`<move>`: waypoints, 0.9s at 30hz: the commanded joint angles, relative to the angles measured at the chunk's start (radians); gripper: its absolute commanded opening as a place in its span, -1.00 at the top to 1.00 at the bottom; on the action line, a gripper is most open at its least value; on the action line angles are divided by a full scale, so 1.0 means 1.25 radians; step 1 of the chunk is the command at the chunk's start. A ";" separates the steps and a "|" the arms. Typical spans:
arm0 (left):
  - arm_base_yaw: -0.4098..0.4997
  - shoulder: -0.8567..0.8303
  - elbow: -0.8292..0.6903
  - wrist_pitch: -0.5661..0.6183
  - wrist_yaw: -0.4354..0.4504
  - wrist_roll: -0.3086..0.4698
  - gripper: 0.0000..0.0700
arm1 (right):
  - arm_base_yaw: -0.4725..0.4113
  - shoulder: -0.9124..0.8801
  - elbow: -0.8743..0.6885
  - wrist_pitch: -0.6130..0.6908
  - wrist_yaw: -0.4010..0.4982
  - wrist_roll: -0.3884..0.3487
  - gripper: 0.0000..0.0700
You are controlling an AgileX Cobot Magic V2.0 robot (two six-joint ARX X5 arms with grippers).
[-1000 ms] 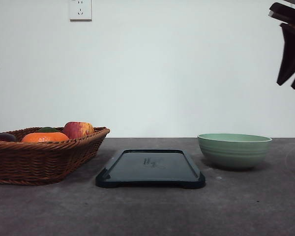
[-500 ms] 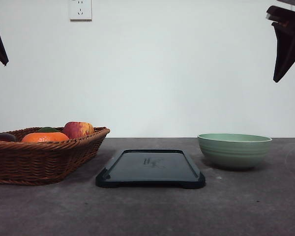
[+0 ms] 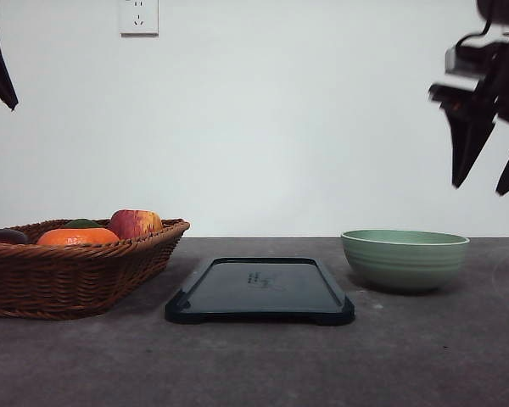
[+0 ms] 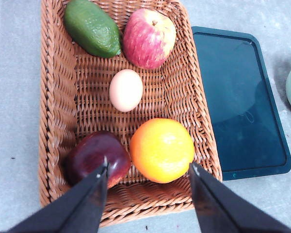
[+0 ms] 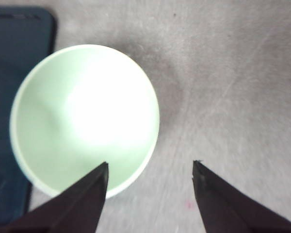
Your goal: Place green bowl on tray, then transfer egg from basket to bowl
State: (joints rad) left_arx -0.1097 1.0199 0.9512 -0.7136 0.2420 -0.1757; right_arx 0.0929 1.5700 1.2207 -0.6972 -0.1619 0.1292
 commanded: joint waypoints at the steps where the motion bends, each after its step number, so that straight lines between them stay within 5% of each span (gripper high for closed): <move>1: -0.002 0.005 0.021 0.009 0.003 0.008 0.10 | 0.001 0.037 0.029 0.008 -0.004 -0.021 0.23; 15: -0.002 0.005 0.021 0.027 0.003 0.008 0.10 | 0.001 0.185 0.071 0.024 -0.019 -0.033 0.31; 19: -0.002 0.005 0.021 0.027 0.002 0.008 0.10 | 0.001 0.192 0.071 0.027 -0.019 -0.040 0.98; 27: -0.002 0.005 0.021 0.027 0.002 0.008 0.10 | 0.001 0.192 0.110 -0.056 -0.019 -0.041 1.00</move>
State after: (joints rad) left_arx -0.1097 1.0199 0.9512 -0.6910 0.2420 -0.1757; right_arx 0.0921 1.7931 1.3245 -0.7606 -0.1833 0.0866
